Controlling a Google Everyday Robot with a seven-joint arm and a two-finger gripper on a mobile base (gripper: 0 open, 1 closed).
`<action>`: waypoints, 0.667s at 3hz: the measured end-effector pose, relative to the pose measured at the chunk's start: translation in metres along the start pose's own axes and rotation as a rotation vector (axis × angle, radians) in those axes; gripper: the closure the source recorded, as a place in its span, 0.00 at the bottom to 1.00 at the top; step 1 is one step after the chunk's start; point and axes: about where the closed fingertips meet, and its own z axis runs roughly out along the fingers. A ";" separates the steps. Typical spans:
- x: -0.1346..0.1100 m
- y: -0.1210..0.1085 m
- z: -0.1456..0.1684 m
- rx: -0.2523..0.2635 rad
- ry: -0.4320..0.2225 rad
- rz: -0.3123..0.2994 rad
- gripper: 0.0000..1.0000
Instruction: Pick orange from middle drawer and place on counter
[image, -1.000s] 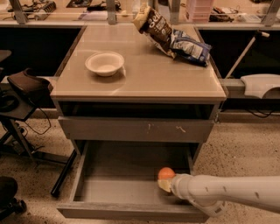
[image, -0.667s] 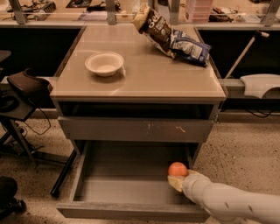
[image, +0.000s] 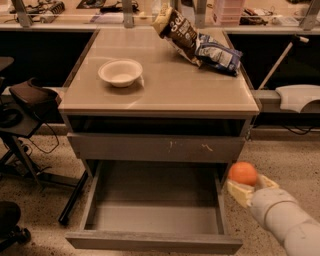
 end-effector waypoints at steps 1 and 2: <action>-0.003 -0.034 -0.030 0.085 -0.019 0.022 1.00; -0.009 -0.034 -0.030 0.092 -0.027 0.017 1.00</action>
Offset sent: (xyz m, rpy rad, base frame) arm -0.0123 -0.0338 0.0312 -0.0373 -0.0452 -0.0925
